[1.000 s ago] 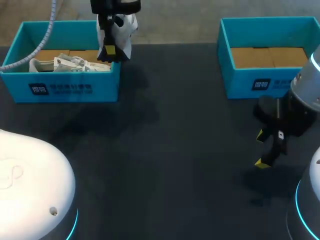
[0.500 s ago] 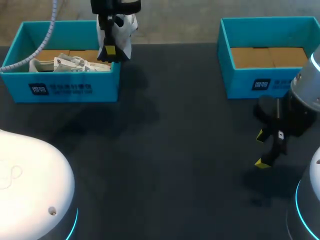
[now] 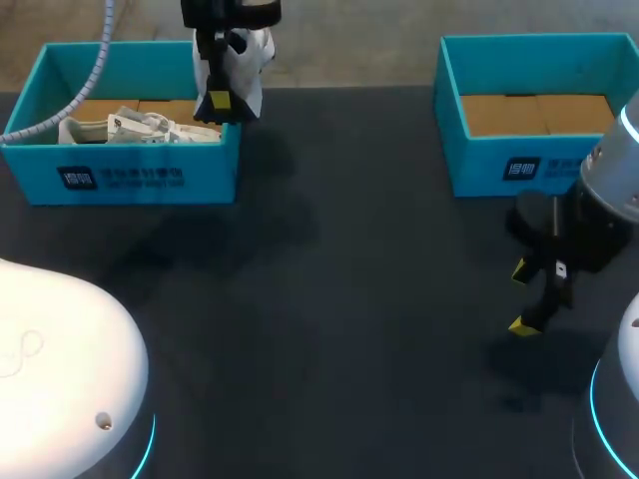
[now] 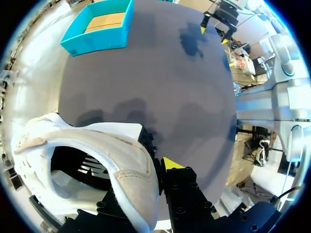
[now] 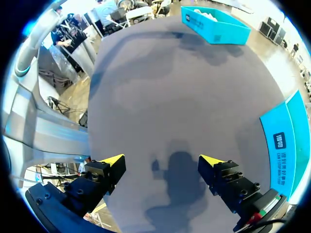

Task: Take the shoe out of the shoebox, open the shoe tongue, remove and reinsert the insole, then place the shoe into the shoebox

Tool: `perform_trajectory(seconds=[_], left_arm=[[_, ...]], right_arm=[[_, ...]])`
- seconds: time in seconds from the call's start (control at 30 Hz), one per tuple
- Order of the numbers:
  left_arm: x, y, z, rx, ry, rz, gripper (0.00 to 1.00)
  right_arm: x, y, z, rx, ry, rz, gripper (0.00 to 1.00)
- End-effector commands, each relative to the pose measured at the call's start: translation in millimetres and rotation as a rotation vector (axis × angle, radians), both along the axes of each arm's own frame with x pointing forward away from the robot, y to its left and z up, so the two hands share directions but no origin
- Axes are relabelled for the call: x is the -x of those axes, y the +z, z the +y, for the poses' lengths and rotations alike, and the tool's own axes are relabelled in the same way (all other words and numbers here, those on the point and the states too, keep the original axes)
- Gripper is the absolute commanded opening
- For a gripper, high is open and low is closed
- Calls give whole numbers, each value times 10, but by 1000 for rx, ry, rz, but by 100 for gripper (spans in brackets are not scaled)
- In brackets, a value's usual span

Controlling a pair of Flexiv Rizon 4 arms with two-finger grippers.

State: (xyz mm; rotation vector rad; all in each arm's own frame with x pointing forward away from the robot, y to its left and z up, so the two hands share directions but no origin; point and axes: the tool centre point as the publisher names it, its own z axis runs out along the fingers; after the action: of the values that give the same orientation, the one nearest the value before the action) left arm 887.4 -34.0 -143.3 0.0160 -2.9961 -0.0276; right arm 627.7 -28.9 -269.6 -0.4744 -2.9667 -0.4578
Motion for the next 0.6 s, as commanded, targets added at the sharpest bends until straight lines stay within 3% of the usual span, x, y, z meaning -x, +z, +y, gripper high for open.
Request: perform_trajectory(seconds=[0.03, 0.43, 0.6], left_arm=[[-37, 59, 74, 4, -5, -24, 0], [-478, 272, 309, 35, 5, -25, 0], [-811, 292, 524, 37, -16, 0, 0]], right_arm=[[15, -6, 0, 1, -1, -3, 100], [15, -6, 0, 1, -1, -3, 100], [15, -6, 0, 1, -1, -3, 100]])
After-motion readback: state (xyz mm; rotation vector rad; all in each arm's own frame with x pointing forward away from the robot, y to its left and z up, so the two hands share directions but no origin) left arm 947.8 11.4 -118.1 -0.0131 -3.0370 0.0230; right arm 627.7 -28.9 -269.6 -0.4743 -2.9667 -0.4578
